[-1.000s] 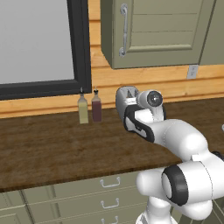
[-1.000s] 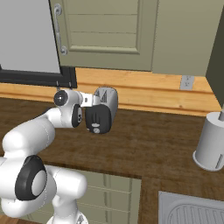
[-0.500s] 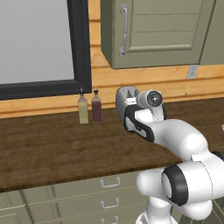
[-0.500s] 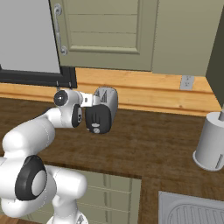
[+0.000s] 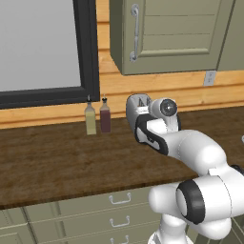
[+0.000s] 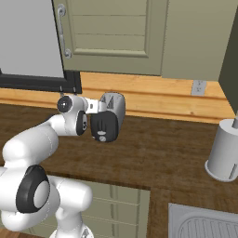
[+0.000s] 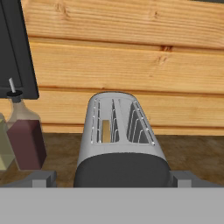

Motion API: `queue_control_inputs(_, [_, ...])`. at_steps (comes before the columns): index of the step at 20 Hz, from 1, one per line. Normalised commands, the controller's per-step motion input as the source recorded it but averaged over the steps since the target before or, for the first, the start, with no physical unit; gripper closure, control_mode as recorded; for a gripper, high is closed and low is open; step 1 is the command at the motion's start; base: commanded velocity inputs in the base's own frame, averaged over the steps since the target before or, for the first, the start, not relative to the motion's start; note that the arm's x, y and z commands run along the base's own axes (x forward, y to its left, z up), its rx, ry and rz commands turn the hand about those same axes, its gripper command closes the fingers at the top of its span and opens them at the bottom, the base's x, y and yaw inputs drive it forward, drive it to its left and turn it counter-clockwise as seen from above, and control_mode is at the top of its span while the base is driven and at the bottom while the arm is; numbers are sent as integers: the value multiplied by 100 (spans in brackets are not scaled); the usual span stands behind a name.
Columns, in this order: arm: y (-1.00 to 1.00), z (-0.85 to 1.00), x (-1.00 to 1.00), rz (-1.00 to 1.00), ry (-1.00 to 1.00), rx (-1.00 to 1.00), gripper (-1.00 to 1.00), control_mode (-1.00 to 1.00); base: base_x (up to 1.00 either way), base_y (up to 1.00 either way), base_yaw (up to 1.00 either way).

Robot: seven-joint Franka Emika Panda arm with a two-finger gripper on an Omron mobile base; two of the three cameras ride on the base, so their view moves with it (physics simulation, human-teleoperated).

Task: Start the toaster. Once the lever pops up, take the bread to the plate on the dining counter.

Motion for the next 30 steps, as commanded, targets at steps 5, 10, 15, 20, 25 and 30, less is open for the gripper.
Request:
queue_control_inputs(5, [0,0,0,0,0,0,-100,-100,0,0,0])
queue_control_inputs(10, [0,0,0,0,0,0,-100,-100,0,0,0])
queue_control_inputs(15, [0,0,0,0,0,0,-100,-100,0,0,0])
queue_control_inputs(20, [0,0,0,0,0,0,-100,-100,0,0,0])
queue_control_inputs(25, [0,0,0,0,0,0,-100,-100,0,0,0])
queue_control_inputs(30, [0,0,0,0,0,0,-100,-100,0,0,0])
